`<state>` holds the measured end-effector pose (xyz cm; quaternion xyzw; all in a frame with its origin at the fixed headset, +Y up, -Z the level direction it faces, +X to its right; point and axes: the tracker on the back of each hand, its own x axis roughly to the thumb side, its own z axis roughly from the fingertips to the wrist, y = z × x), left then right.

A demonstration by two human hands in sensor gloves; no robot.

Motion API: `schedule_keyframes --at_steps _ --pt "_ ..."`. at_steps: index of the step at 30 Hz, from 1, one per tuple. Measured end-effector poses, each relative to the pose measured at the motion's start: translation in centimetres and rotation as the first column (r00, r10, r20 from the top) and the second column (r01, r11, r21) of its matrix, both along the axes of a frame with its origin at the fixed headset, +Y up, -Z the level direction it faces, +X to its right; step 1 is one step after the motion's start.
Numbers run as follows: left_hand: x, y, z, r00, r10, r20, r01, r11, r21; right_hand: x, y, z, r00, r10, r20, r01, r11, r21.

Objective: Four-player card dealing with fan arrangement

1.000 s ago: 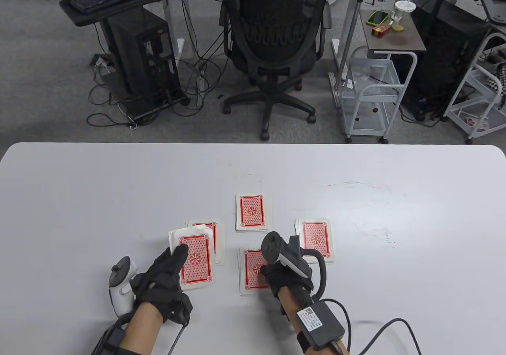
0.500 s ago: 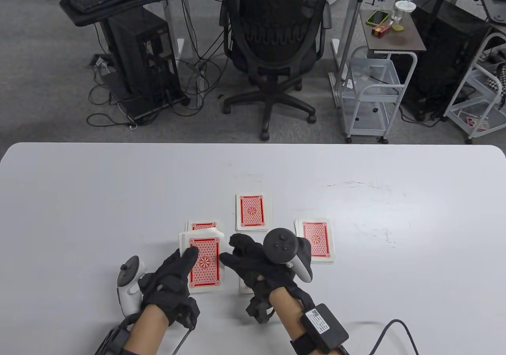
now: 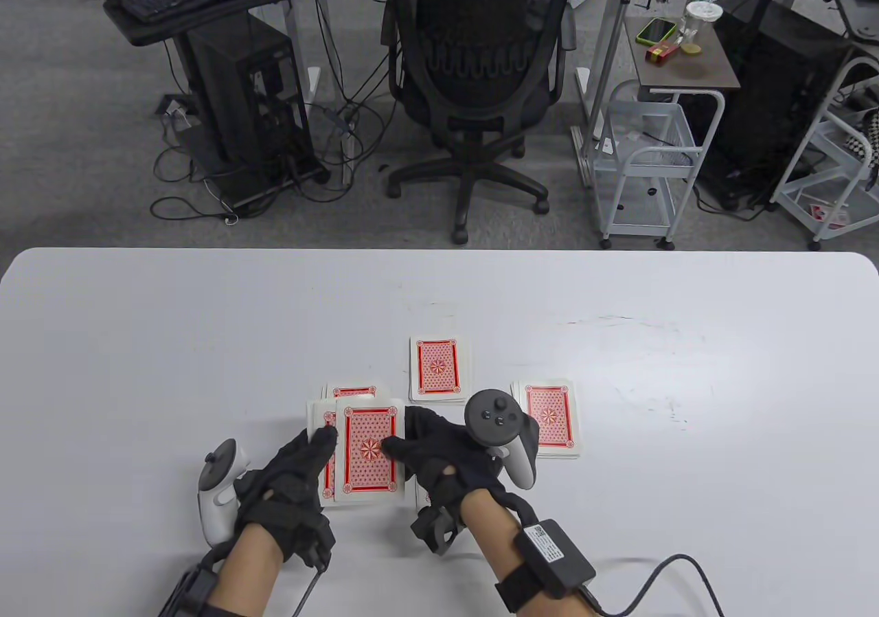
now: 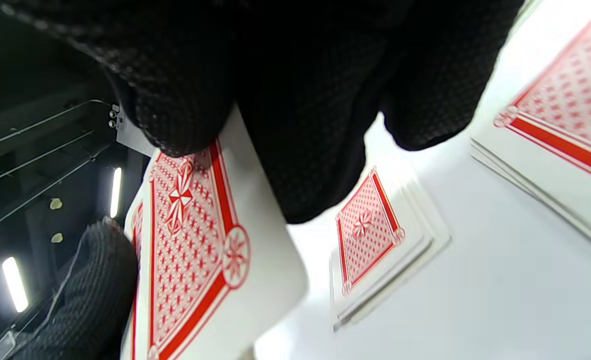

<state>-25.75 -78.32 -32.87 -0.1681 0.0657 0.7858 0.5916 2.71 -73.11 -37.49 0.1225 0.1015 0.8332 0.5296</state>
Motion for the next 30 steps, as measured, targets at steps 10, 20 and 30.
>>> schedule_keyframes --at_steps 10,20,30 --pt "-7.4 -0.7 -0.7 0.963 -0.021 -0.267 0.004 0.998 -0.066 -4.0 0.9 -6.1 0.963 0.266 0.035 -0.265 0.963 -0.047" --pt "-7.8 -0.9 -0.7 0.957 0.003 -0.290 -0.022 0.998 -0.062 -10.7 -2.8 -8.6 0.530 0.848 0.030 -0.848 0.530 0.019" --pt "-6.6 -0.8 -1.0 0.968 -0.016 -0.251 0.003 0.999 -0.050 -9.4 0.5 -7.5 0.730 0.684 0.006 -0.683 0.728 0.049"
